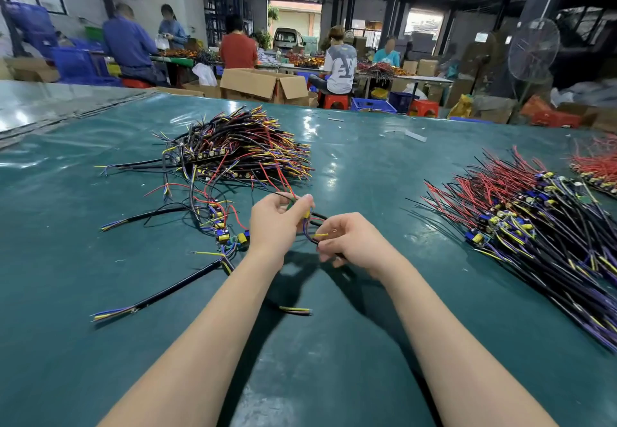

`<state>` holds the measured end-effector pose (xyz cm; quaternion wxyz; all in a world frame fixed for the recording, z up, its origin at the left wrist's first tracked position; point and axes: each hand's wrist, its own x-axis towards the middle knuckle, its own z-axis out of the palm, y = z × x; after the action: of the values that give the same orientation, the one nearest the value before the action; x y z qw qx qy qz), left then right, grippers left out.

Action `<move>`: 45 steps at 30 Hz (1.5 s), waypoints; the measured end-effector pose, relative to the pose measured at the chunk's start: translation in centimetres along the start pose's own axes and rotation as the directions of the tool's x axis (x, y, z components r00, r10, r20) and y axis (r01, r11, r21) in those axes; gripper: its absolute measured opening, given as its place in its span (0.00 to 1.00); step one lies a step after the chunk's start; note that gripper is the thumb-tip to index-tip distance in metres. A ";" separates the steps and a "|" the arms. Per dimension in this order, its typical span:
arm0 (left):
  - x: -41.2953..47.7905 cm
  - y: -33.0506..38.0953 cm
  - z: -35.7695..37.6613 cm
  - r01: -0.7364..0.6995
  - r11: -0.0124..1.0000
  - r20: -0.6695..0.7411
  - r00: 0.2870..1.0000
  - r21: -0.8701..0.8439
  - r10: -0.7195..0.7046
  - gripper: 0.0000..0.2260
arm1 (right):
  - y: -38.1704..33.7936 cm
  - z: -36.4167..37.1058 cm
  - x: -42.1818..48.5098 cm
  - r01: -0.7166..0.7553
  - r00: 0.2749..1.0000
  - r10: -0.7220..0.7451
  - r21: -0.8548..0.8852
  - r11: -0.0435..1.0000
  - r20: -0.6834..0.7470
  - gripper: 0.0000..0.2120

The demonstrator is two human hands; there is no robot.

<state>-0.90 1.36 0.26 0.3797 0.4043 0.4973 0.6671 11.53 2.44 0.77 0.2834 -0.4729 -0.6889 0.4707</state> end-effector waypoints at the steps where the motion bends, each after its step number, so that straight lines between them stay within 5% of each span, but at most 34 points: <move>1: 0.1 0.0 0.0 0.005 1.000 0.005 1.000 -0.024 -0.005 0.09 | -0.1 0.1 0.1 0.039 0.998 -0.044 -0.081 0.996 -0.052 0.13; 8: 0.5 0.3 -0.7 0.090 0.970 -0.089 0.990 -0.227 -0.112 0.09 | -0.1 0.2 0.2 0.297 0.921 -0.281 0.019 0.955 -0.269 0.13; 15: 0.1 0.7 -0.9 0.186 0.968 0.167 0.973 -0.168 -0.158 0.08 | 0.3 0.1 0.0 0.277 0.939 -0.273 -0.008 0.961 -0.208 0.11; 22: -0.1 0.8 -1.1 0.219 0.970 0.227 0.955 -0.110 -0.190 0.07 | 0.0 -0.7 -0.3 0.296 0.939 -0.303 -0.068 0.953 -0.160 0.12; 29: -0.2 0.6 -0.8 0.221 0.957 0.249 0.953 -0.188 -0.171 0.07 | 0.2 -1.0 -0.2 0.311 0.931 -0.263 0.170 0.935 -0.254 0.13; 37: 0.0 0.5 -1.1 0.280 0.924 0.306 0.932 -0.260 -0.196 0.07 | 0.3 -1.5 -0.2 0.252 0.943 -0.207 0.153 0.955 -0.262 0.11; 45: -0.5 -0.2 -0.4 -0.052 0.999 0.242 0.969 -0.008 0.052 0.10 | 0.1 -1.4 -0.4 0.213 0.975 -0.181 0.308 0.927 -0.129 0.12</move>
<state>-1.09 0.84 -0.08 0.4202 0.4951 0.4360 0.6230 12.89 2.66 1.25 0.4357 -0.3717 -0.6325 0.5215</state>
